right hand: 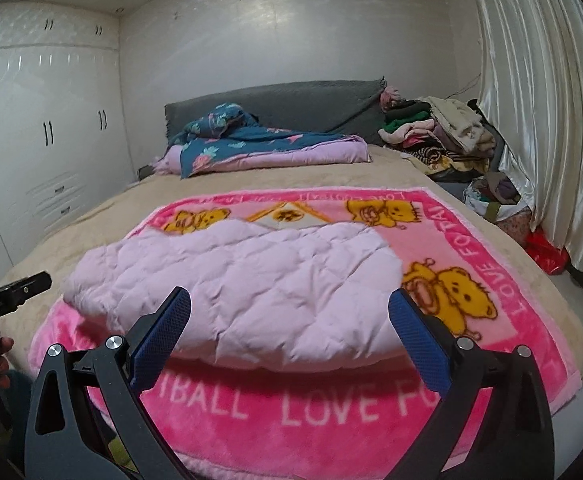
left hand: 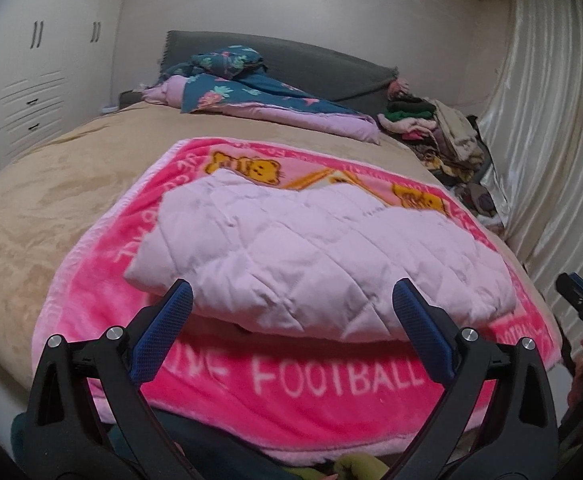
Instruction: Fold large clothes
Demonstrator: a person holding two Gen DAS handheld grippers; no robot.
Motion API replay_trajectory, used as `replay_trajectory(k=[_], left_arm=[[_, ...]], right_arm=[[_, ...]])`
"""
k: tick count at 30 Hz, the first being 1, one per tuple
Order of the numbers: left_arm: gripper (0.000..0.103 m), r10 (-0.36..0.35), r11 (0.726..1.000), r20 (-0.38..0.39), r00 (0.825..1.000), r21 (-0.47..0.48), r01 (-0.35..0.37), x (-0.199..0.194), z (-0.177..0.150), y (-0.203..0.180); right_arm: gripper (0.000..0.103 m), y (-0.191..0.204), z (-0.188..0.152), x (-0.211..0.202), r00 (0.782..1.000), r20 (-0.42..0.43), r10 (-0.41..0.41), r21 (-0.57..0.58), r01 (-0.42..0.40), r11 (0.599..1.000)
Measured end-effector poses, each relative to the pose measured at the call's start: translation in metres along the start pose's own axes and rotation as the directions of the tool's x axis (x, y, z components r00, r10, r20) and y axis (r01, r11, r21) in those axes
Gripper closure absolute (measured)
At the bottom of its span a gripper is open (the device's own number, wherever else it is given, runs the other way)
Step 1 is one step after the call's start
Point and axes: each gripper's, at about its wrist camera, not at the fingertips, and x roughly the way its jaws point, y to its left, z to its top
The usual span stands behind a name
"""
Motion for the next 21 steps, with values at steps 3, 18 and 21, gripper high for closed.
replay_trajectory(k=[3,18,21], left_arm=[[0.009,-0.007,1.0,-0.014,1.0,0.01,0.007,0.002,-0.01,-0.006],[0.009,-0.008,0.998,-0.062,0.998,0.055,0.012,0.01,-0.032,-0.019],[0.009,-0.004,0.998,-0.062,0.998,0.057,0.008,0.009,-0.031,-0.02]], right_arm=[[0.004,0.016,-0.013,0.007,0.999,-0.049,0.014,-0.041,-0.016,0.999],[0.004,0.058,-0.038,0.02,0.99,-0.107,0.09,-0.088,-0.099,0.991],[0.004,0.057,-0.037,0.018,0.991,-0.1,0.089,-0.085,-0.098,0.992]])
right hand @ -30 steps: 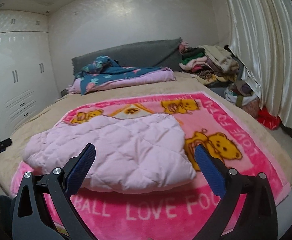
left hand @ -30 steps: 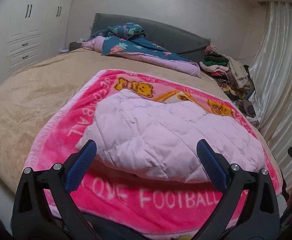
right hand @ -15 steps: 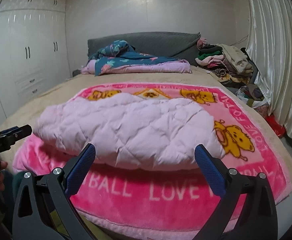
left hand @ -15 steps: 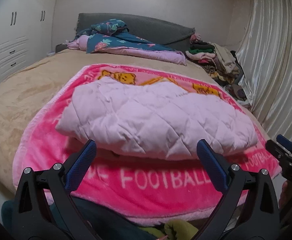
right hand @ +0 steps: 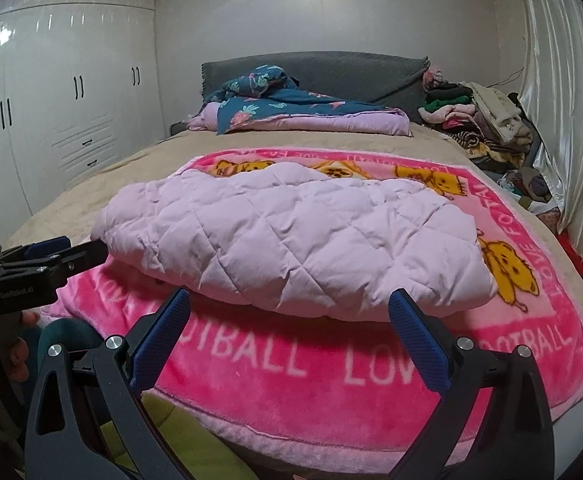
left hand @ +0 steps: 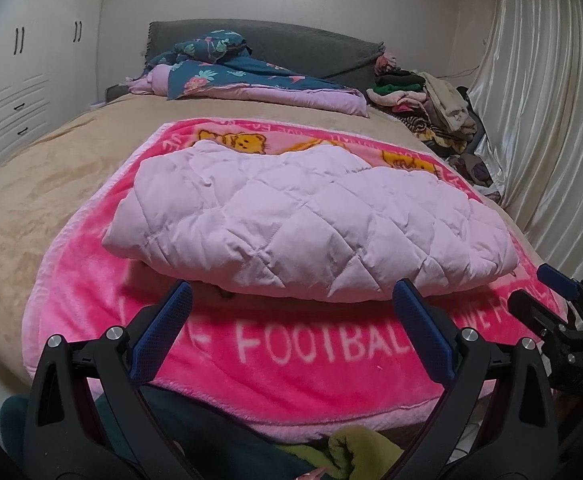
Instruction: Fold large clothes
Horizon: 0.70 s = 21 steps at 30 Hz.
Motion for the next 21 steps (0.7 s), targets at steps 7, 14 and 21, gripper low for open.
replay_trajectory(k=[7,14,21], left_arm=[[0.009,0.008,1.0,-0.004,1.0,0.005,-0.008,-0.0005,-0.0004,-0.0007],[0.009,0.016,1.0,-0.006,1.0,0.009,-0.015,-0.0011,-0.0006,-0.0004],[0.009,0.019,1.0,-0.006,1.0,0.012,-0.019,-0.0011,-0.0008,-0.0008]], right_arm=[[0.004,-0.0017,0.0,-0.0012,1.0,0.001,0.003,0.004,-0.003,1.0],[0.004,-0.0017,0.0004,-0.0013,1.0,0.002,0.003,-0.003,-0.003,1.0],[0.004,-0.0016,-0.0008,-0.0011,1.0,-0.001,0.004,-0.002,-0.004,1.0]])
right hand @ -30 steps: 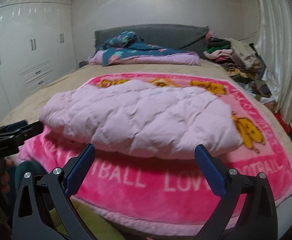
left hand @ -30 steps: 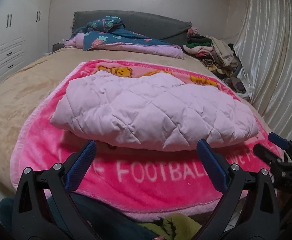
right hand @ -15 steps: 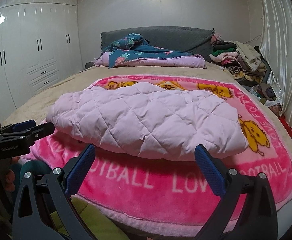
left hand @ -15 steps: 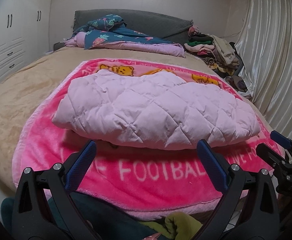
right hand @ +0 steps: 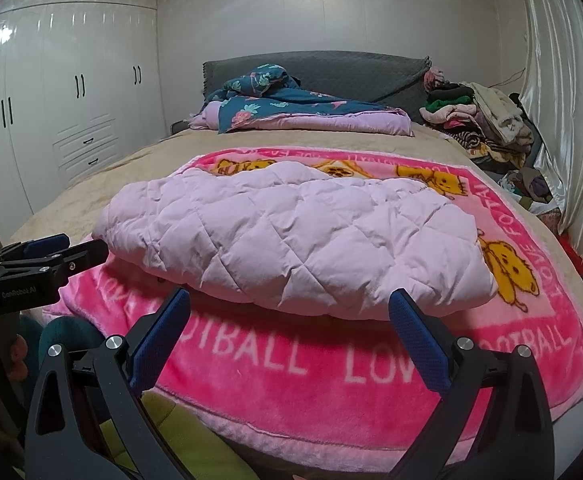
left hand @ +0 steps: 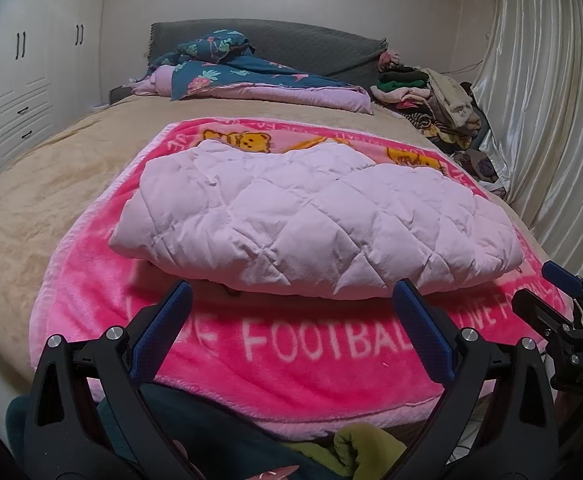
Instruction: Fold large clothes
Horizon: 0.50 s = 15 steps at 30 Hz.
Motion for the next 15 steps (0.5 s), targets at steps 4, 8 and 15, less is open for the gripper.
replay_trajectory(k=[4,8,15], left_arm=[[0.009,0.002,1.0,0.001,1.0,-0.005,-0.002,-0.0001,0.0,0.0007],[0.009,0.007,1.0,0.001,1.0,-0.008,-0.007,-0.0006,0.0004,0.002],[0.009,0.006,1.0,-0.002,1.0,-0.006,-0.006,0.0002,0.0003,0.0013]], right_arm=[[0.004,-0.0004,-0.0015,0.0004,1.0,0.0,-0.001,0.003,0.001,1.0],[0.004,-0.0008,-0.002,0.0003,1.0,-0.004,0.0,0.004,0.0,1.0],[0.004,-0.0009,-0.0029,0.0,1.0,-0.004,0.002,0.004,-0.002,1.0]])
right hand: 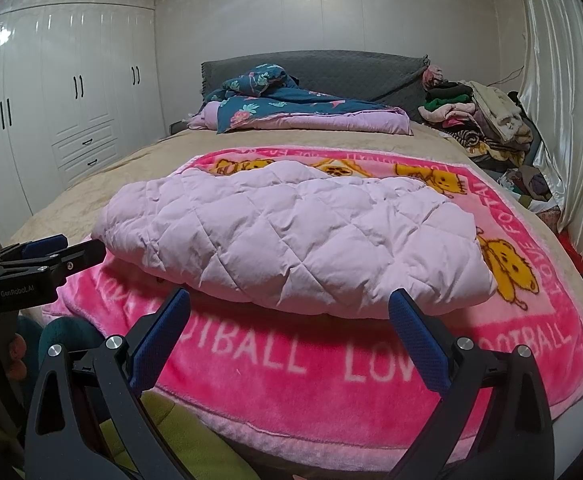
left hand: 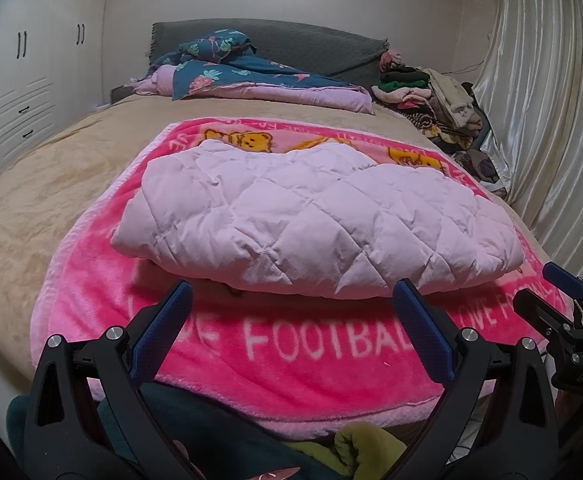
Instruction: Fold large clothes
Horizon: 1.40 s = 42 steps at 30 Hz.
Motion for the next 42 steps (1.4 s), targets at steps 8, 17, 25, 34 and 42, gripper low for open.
replay_trajectory(k=[8,17,25,34,42], left_arm=[[0.009,0.005,1.0,-0.004,1.0,-0.001,-0.005,0.0005,-0.0014,0.0],[0.009,0.004,1.0,-0.004,1.0,-0.002,-0.004,0.0005,-0.0017,-0.0003],[0.009,0.008,1.0,-0.01,1.0,-0.001,-0.008,0.0008,-0.003,0.0001],[0.009,0.009,1.0,-0.01,1.0,-0.001,-0.009,0.0008,-0.0031,0.0002],[0.009,0.007,1.0,-0.012,1.0,0.005,-0.007,0.0013,-0.0045,0.0014]], right_arm=[[0.004,0.0002,-0.0013,0.0003,1.0,0.002,-0.002,-0.002,0.002,1.0],[0.004,0.0006,-0.0015,-0.0002,1.0,0.002,-0.003,-0.002,0.003,1.0],[0.004,0.0008,-0.0019,-0.0004,1.0,-0.002,-0.004,-0.002,0.004,1.0],[0.004,0.0005,-0.0022,-0.0015,1.0,-0.003,-0.006,-0.002,0.006,1.0],[0.004,0.0007,-0.0023,-0.0012,1.0,-0.002,-0.012,-0.005,0.012,1.0]])
